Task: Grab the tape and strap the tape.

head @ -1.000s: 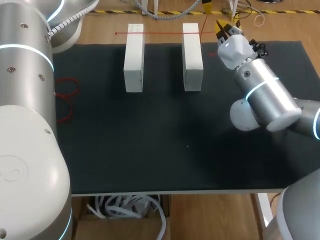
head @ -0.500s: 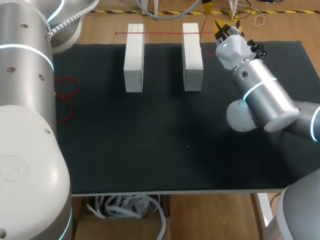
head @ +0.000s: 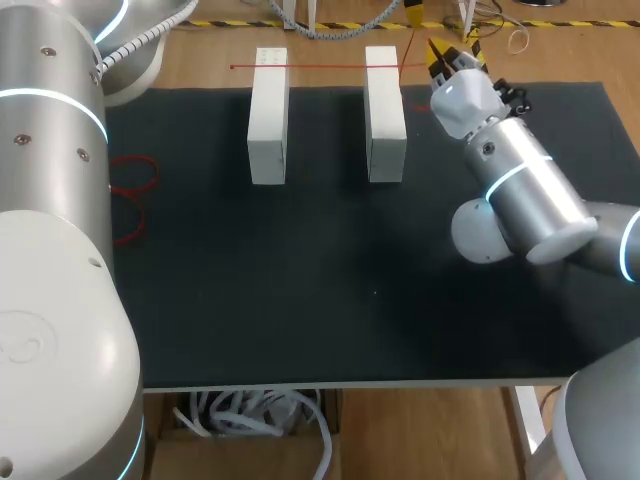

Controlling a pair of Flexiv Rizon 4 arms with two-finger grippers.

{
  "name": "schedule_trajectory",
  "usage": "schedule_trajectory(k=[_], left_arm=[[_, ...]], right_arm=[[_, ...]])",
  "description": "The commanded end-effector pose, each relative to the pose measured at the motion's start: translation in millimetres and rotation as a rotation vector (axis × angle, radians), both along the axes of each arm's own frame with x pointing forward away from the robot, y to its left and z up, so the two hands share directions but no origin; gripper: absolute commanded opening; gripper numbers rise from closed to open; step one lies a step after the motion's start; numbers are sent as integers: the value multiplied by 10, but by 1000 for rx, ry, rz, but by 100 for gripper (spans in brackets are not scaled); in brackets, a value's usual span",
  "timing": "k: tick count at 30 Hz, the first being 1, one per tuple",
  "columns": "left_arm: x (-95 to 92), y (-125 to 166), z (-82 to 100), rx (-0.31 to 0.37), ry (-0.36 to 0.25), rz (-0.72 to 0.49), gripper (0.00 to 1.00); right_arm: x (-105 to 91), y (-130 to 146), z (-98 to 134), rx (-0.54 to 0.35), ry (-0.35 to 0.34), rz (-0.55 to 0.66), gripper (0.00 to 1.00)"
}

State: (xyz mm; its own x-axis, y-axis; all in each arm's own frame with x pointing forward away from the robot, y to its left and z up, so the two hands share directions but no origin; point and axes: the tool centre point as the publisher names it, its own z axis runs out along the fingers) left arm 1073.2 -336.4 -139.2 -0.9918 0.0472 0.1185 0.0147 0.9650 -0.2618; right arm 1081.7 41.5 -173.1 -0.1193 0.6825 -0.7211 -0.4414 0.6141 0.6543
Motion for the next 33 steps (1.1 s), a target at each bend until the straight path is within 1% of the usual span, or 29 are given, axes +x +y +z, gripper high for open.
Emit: schedule_trajectory(k=[1, 6, 33], left_arm=[[13, -9, 17, 7, 5, 0, 0], [13, -9, 17, 7, 5, 0, 0], [13, -9, 17, 7, 5, 0, 0]], right_arm=[[-15, -10, 9, -3, 3, -8, 0], [-28, -59, 10, -15, 6, -13, 0], [-48, -62, -1, -27, 12, -18, 0]])
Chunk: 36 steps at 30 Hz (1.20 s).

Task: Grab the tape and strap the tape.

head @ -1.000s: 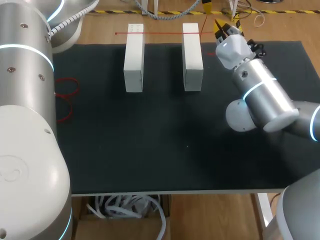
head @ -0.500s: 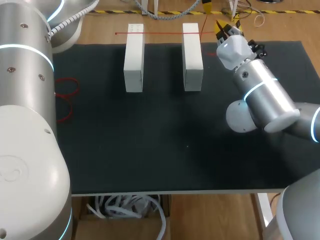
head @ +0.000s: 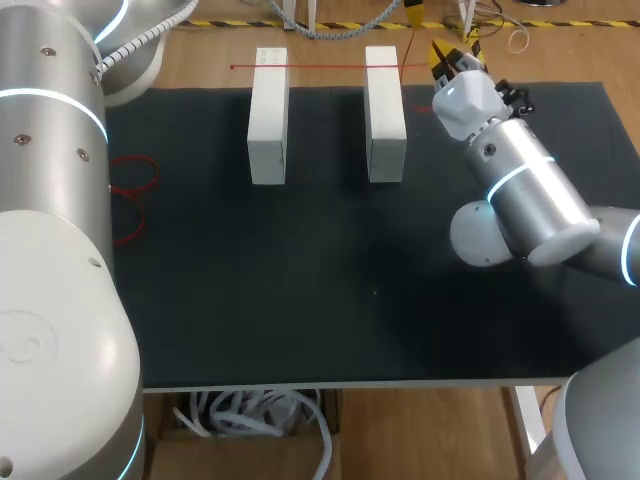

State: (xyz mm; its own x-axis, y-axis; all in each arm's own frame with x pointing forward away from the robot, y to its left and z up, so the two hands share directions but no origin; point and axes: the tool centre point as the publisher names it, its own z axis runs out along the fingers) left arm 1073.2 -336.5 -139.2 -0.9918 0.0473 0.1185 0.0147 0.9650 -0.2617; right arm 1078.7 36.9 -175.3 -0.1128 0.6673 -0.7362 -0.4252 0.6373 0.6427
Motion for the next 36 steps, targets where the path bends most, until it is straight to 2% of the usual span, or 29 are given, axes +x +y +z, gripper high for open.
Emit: schedule_trajectory(k=[1, 36], left_arm=[[13, -9, 17, 7, 5, 0, 0], [13, -9, 17, 7, 5, 0, 0]], right_arm=[[-20, -26, 24, -6, 3, -2, 0], [1, -29, 33, -37, 2, -16, 0]])
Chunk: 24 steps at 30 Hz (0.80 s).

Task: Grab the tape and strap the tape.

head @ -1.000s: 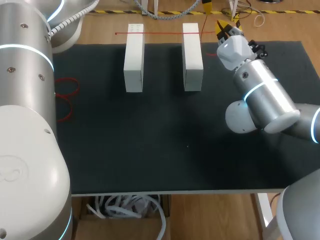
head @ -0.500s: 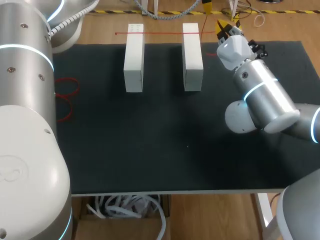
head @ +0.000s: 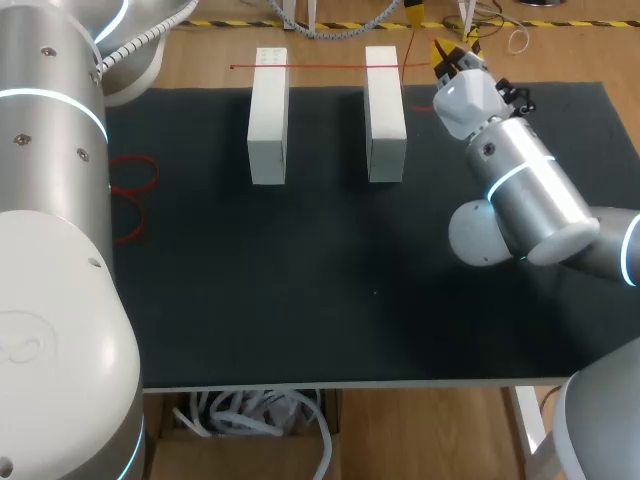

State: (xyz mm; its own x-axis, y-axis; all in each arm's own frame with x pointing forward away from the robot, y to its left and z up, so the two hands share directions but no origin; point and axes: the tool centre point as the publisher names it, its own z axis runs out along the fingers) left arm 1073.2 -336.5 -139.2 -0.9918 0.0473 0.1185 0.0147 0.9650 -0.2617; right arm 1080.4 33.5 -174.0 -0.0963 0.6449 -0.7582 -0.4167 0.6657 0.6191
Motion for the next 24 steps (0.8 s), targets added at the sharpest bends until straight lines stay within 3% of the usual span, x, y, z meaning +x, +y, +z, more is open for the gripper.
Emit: schedule_trajectory(k=[1, 17, 24], left_arm=[[13, -9, 17, 7, 5, 0, 0], [13, -9, 17, 7, 5, 0, 0], [13, -9, 17, 7, 5, 0, 0]], right_arm=[[-18, 9, 18, -4, 9, 5, 0], [-50, 42, 87, -5, -5, 22, 0], [-54, -41, -39, -13, 21, 18, 0]])
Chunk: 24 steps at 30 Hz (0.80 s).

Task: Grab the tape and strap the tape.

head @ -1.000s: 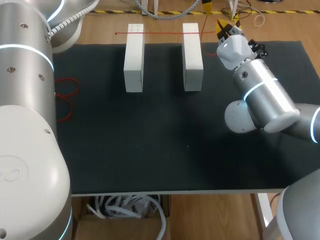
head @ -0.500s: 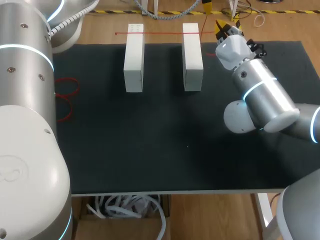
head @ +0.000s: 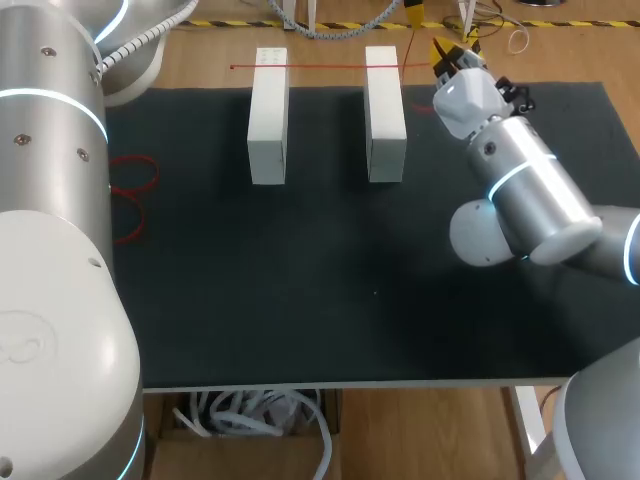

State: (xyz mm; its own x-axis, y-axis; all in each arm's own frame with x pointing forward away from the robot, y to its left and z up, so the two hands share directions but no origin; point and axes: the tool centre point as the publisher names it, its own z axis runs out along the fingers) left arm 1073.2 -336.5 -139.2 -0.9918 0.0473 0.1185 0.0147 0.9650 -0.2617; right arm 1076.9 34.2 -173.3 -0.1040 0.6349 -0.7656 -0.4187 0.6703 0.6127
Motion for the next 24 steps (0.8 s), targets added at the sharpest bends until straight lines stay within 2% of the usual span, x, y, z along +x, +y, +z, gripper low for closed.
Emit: schedule_trajectory(k=[1, 7, 11, 13, 18, 21, 24], left_arm=[[13, -9, 17, 7, 5, 0, 0], [13, -9, 17, 7, 5, 0, 0], [13, -9, 17, 7, 5, 0, 0], [13, -9, 17, 7, 5, 0, 0], [13, -9, 17, 7, 5, 0, 0], [13, -9, 17, 7, 5, 0, 0], [13, -9, 17, 7, 5, 0, 0]], right_arm=[[-18, -50, -73, 9, 29, 14, 0], [-3, -61, -144, 79, 103, 37, 0], [47, -113, -138, 241, 224, 82, 0], [69, -139, -165, 280, 266, 88, 0], [73, -171, -257, 310, 261, 119, 0], [75, -171, -322, 367, 293, 146, 0], [83, -181, -362, 418, 293, 175, 0]])
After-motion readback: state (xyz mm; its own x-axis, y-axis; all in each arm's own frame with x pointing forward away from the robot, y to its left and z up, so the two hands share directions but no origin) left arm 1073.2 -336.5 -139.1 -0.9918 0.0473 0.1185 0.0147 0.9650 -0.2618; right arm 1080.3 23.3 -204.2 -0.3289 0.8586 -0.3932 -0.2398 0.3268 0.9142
